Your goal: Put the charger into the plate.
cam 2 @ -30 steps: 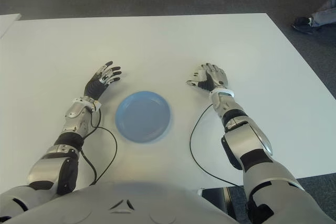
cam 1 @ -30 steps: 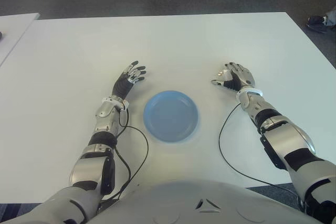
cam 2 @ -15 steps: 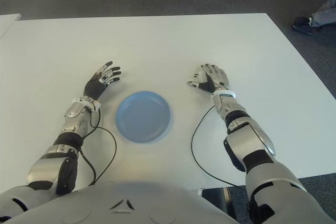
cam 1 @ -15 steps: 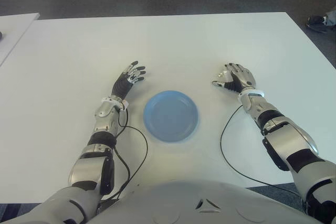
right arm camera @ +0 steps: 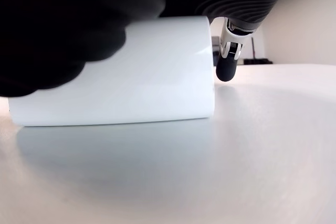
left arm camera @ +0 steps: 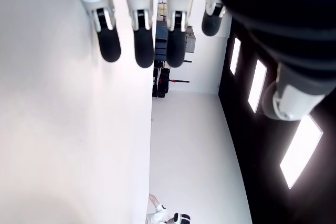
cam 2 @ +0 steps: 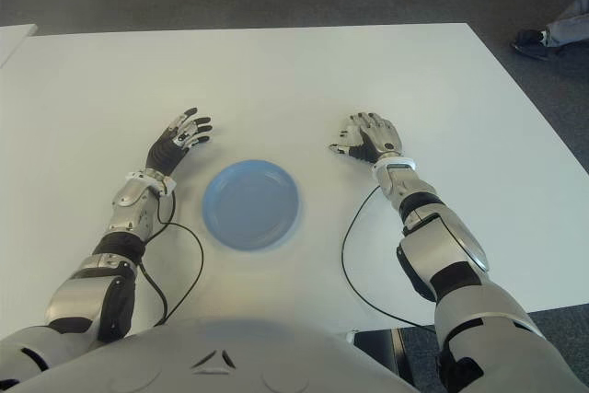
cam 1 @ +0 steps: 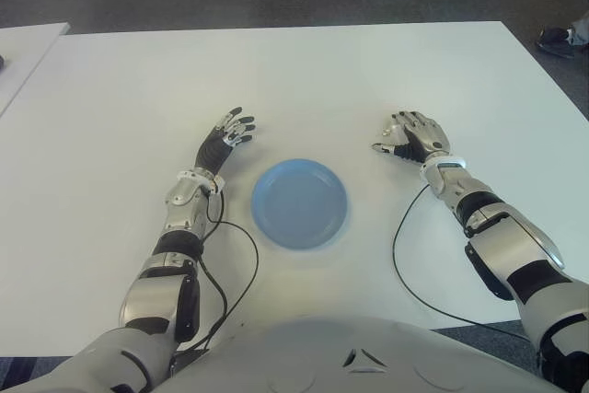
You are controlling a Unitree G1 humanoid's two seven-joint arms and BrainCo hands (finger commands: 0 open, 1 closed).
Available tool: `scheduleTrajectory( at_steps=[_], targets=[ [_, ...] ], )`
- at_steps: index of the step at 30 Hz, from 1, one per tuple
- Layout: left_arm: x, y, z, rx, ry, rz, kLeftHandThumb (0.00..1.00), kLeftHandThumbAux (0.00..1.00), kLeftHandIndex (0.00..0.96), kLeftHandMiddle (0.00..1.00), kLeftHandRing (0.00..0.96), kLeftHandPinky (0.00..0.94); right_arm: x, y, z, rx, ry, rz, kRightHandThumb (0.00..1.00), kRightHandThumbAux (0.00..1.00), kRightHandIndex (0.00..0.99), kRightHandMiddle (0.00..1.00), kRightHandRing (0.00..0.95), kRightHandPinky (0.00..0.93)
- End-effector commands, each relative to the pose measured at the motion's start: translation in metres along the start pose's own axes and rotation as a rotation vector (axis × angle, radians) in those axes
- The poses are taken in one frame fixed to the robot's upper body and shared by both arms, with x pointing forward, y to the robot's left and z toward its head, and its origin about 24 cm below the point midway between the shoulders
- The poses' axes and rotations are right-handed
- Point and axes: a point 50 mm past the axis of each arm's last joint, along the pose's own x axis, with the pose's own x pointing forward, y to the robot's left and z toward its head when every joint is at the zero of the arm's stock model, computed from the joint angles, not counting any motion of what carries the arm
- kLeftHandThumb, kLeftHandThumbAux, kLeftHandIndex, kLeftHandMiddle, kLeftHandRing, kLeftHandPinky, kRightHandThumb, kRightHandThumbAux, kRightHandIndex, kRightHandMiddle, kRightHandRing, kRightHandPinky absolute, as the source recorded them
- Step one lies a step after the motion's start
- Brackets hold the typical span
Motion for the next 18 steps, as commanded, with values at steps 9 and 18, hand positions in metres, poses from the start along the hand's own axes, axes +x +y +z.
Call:
scheduleTrajectory(
  at_steps=[9,18],
  targets=[
    [-0.0077,0.0011,-0.0126,0.004,0.064,0.034,0.0,0.447,0.06,0.204,0.209,0.214,-0.0213,0.0332,-0.0031,-0.134,-0.07,0.131,0.312,0.284,0.0,0.0,0.0,0.0],
    [-0.0072,0.0008,-0.0124,0.003,0.062,0.043,0.0,0.446,0.062,0.215,0.22,0.225,-0.0227,0.0346,0.0007,-0.191,-0.127,0.11,0.247,0.28,0.0,0.032,0.041,0.118]
  ],
)
